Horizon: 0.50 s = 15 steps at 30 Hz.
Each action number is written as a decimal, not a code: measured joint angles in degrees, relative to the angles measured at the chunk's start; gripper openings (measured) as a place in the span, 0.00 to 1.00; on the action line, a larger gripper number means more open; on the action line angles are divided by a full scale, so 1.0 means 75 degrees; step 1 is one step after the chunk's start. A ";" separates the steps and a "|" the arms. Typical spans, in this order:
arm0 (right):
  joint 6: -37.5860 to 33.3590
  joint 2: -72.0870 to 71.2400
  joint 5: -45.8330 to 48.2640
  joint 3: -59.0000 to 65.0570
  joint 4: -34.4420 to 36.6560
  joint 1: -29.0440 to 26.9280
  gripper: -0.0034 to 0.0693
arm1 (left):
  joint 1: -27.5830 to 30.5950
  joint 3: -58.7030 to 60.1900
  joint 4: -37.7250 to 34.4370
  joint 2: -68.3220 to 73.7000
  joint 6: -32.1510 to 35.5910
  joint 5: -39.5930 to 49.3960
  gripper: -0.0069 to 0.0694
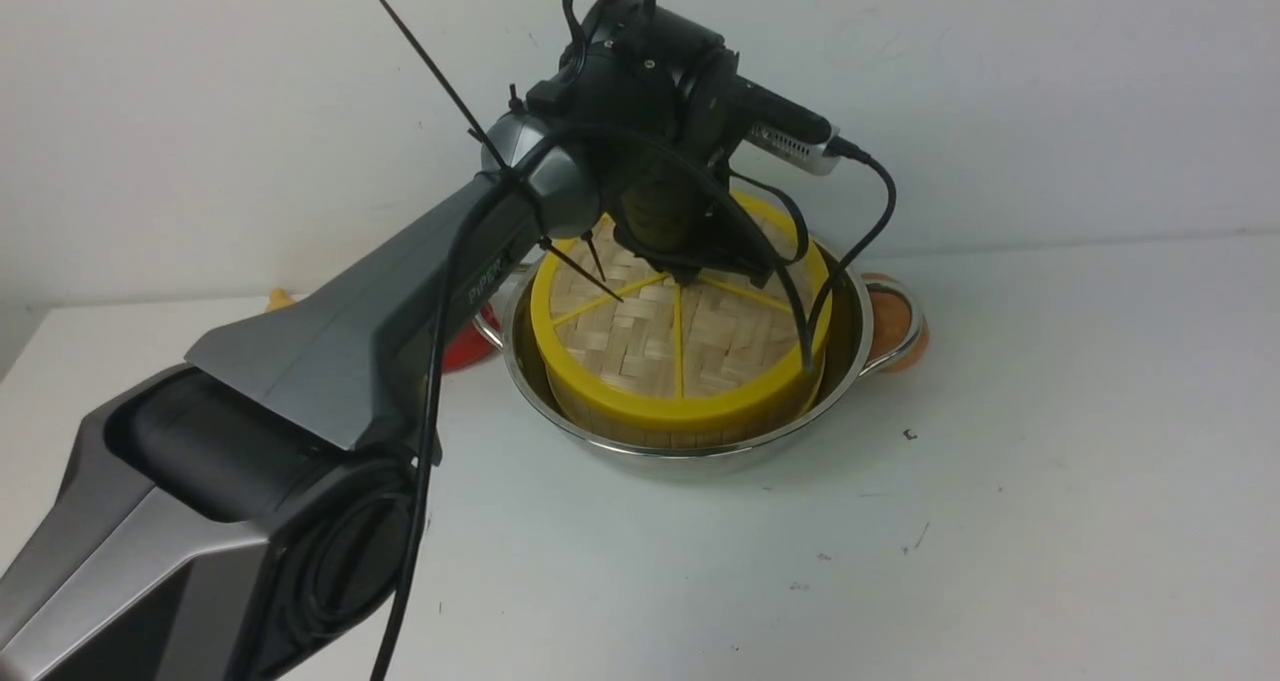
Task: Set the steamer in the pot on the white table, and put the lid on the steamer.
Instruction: 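Place the yellow bamboo steamer lid onto the steamer in the pot with the left gripper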
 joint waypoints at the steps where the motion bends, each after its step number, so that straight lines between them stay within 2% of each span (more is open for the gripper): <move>1: 0.0000 0.0000 0.0000 0.0000 0.0000 0.0000 0.54 | 0.0000 0.0000 0.0000 0.0000 0.0000 -0.0006 0.25; 15: 0.0000 0.0000 0.0000 0.0000 0.0000 0.0000 0.54 | 0.0000 0.0000 -0.0027 -0.0001 0.0007 -0.0115 0.25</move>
